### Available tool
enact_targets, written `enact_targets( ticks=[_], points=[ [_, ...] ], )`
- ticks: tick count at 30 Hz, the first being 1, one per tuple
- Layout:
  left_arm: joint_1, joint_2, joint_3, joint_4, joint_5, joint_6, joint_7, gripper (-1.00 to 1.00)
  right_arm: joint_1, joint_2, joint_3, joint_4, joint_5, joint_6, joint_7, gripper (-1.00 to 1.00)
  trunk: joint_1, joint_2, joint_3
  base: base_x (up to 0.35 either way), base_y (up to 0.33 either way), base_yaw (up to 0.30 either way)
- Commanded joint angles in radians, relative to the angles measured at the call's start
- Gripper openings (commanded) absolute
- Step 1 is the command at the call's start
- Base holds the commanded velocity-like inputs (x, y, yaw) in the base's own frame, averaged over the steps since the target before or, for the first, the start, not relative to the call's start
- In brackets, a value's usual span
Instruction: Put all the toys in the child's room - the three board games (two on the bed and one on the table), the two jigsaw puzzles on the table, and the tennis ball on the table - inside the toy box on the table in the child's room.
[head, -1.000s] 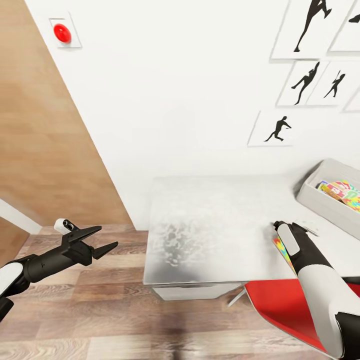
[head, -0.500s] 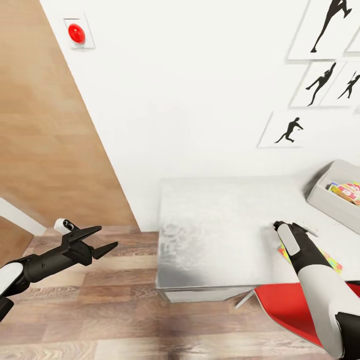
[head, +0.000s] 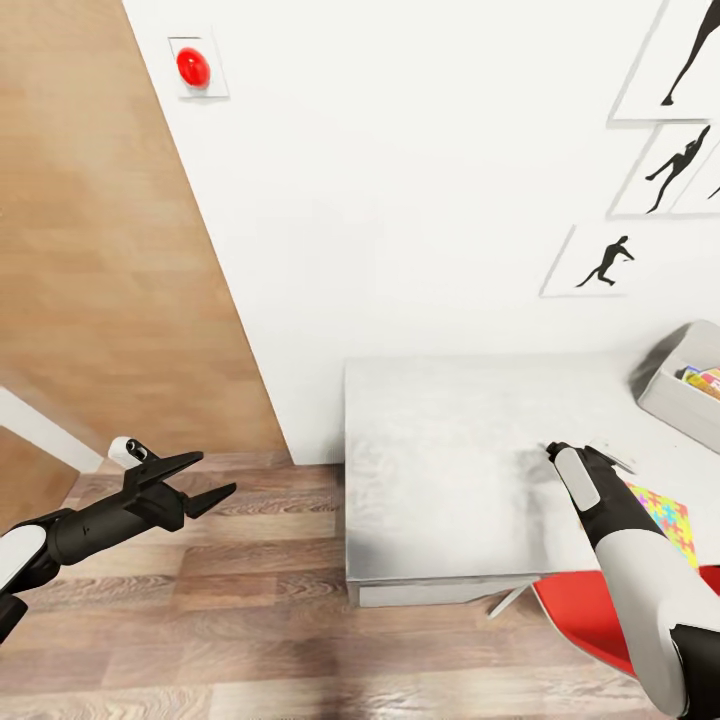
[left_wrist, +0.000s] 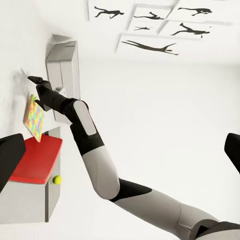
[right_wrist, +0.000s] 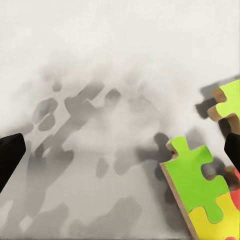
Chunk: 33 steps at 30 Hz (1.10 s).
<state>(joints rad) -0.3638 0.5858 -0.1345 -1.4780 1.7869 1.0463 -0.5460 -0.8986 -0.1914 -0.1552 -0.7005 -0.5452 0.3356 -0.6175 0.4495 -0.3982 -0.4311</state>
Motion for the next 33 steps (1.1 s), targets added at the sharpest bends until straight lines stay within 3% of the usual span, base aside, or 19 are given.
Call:
enact_targets(
  ticks=[1,8,33],
  points=[
    [-0.001,0.001,-0.002,0.001,-0.004,0.001,-0.008,1.00,0.000,0.000,0.000,-0.002,-0.006,0.005,-0.005,1.00,0.001,-0.002,-0.002,-0.013,0.013,0.000],
    [-0.001,0.001,-0.002,0.001,-0.003,0.001,-0.008,1.00,0.000,0.000,0.000,-0.002,-0.006,0.005,-0.005,1.00,0.001,-0.002,-0.002,-0.003,0.055,0.000],
    [-0.001,0.000,-0.002,0.001,-0.004,0.001,-0.008,1.00,0.000,-0.001,0.000,-0.002,-0.006,0.005,-0.005,1.00,0.001,-0.002,-0.002,0.000,0.201,0.000]
  ],
)
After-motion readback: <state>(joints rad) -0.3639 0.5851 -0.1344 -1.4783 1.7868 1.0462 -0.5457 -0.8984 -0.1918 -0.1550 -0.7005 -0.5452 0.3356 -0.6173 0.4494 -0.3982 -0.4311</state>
